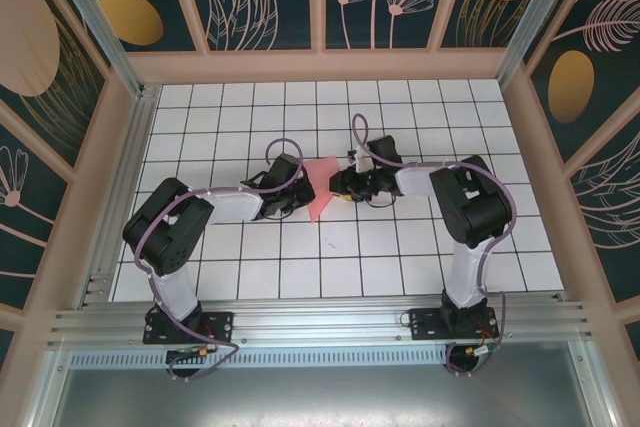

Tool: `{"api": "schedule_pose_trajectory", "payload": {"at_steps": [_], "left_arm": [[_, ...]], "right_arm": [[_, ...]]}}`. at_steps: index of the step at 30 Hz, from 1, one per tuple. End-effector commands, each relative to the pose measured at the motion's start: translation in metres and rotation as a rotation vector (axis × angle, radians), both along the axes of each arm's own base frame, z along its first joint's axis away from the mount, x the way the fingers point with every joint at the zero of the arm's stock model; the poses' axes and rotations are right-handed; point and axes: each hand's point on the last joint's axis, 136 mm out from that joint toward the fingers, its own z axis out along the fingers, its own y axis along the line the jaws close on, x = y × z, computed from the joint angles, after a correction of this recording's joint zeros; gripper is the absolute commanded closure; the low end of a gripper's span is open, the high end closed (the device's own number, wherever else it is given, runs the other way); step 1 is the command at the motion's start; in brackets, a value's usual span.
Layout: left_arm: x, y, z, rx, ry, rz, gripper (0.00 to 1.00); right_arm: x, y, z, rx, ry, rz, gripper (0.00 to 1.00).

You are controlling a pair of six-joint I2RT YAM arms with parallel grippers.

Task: Fold a paper plane with a square sheet of paper (pick it up from the middle)
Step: Fourth fold the wing at the center of the table.

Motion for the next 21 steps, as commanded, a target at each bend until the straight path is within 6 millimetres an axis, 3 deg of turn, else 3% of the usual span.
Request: {"api": "schedule_pose_trajectory", "payload": {"at_steps": [1, 9, 13, 21], "left_arm": [[0.004, 0.002, -0.002, 0.022, -0.008, -0.006, 0.94], [0.005, -0.001, 0.007, -0.003, -0.026, -0.019, 0.92], [0.000, 0.000, 0.018, -0.025, -0.062, -0.040, 0.87], [-0.034, -0.011, 0.046, -0.067, -0.192, -0.160, 0.81]], "right_arm": [[0.005, 0.008, 0.002, 0.022, -0.013, 0.028, 0.67], [0.014, 0.010, -0.005, 0.005, 0.013, -0.019, 0.88], [0.014, 0.001, -0.006, -0.044, 0.045, -0.107, 0.99], [-0.006, -0.019, 0.003, -0.194, 0.096, -0.289, 1.00]]}}
